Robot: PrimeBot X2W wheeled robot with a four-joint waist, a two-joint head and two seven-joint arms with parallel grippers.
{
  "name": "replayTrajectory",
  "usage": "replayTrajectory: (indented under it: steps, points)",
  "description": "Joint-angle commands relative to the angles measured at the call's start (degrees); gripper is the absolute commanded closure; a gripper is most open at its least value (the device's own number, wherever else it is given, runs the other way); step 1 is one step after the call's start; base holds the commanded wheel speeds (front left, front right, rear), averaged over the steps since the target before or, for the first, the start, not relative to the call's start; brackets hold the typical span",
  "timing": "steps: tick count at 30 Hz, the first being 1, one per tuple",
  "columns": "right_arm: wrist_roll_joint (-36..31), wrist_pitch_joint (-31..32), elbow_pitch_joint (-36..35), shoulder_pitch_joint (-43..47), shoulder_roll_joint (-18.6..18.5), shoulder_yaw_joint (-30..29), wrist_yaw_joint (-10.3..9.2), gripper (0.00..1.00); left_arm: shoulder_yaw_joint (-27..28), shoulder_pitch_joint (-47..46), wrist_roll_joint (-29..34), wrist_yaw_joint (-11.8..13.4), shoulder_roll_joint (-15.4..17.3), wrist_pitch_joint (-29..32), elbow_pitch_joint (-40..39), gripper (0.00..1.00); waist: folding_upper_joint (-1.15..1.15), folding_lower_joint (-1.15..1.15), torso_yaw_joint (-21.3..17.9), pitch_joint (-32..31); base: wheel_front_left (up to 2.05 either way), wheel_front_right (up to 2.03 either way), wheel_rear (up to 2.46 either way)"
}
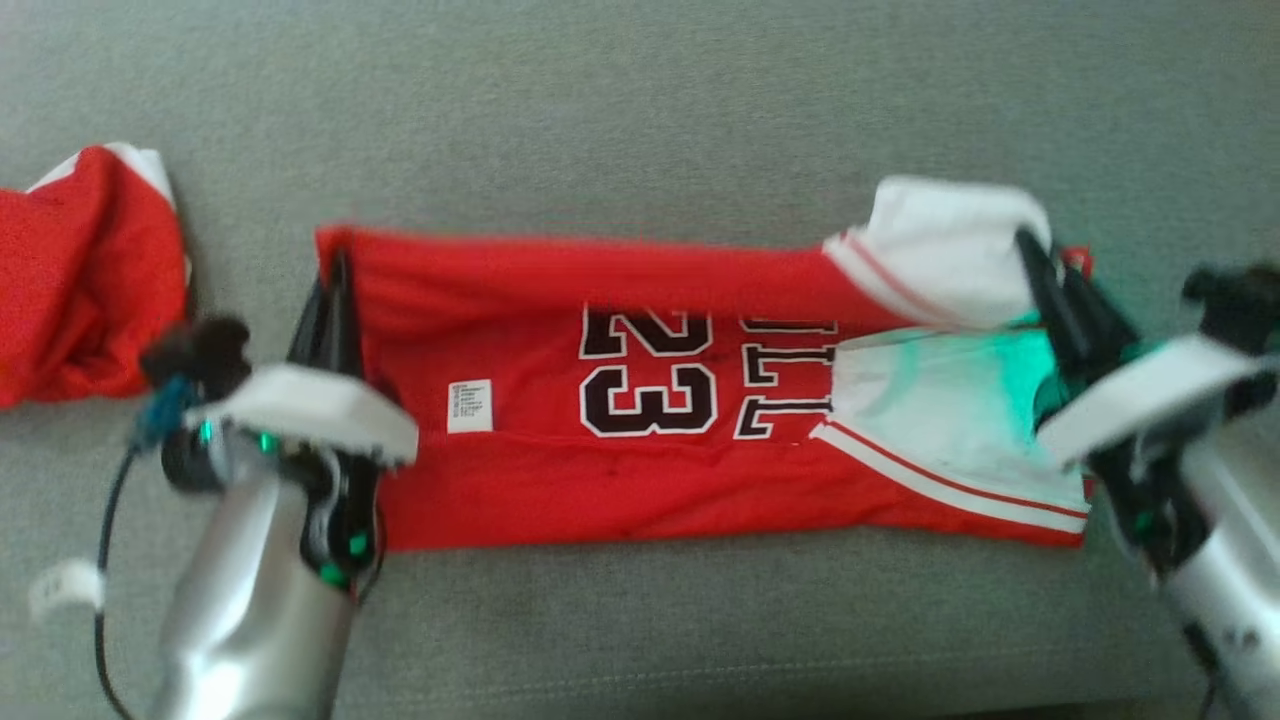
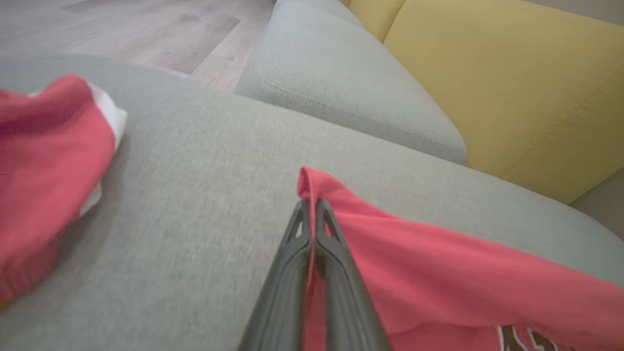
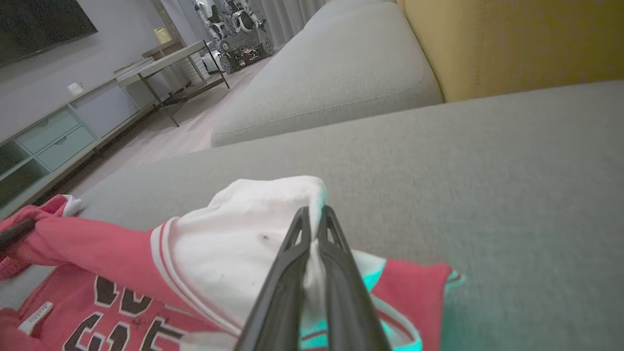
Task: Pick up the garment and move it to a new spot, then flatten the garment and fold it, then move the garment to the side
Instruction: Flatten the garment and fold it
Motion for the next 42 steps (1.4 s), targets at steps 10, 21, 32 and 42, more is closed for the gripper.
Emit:
replayTrajectory:
  steps: [10, 21, 32, 42]
  points:
    - [-7.5, 1.4, -9.3, 15.6, 5.3, -7.2, -0.04, 0.70, 2.1, 11.6, -3.2, 1.9, 1.3, 2.0, -7.3, 0.93, 0.00, 0.00, -0.9, -0.9, 0.00, 0.00, 0.00]
    - [-16.4, 2.8, -15.4, 22.6, 10.8, -15.0, -0.04, 0.00, 0.8, 14.9, 0.3, 5.4, 2.4, 1.3, -9.0, 0.00, 0.00, 0.00, -1.3, -2.3, 0.00, 0.00, 0.00]
    - [-28.8, 2.8, -26.0, 26.0, 15.7, -23.6, -0.04, 0.00, -1.1, 20.1, 9.5, 9.4, 3.8, -0.6, -21.9, 0.00, 0.00, 0.00, -1.1, -6.7, 0.00, 0.00, 0.00]
    - [-32.4, 6.0, -30.7, 30.2, 17.8, -25.7, -0.04, 0.00, -2.9, 24.6, 11.8, 11.2, 4.6, 0.2, -27.9, 0.00, 0.00, 0.00, -1.3, -9.6, 0.00, 0.00, 0.00]
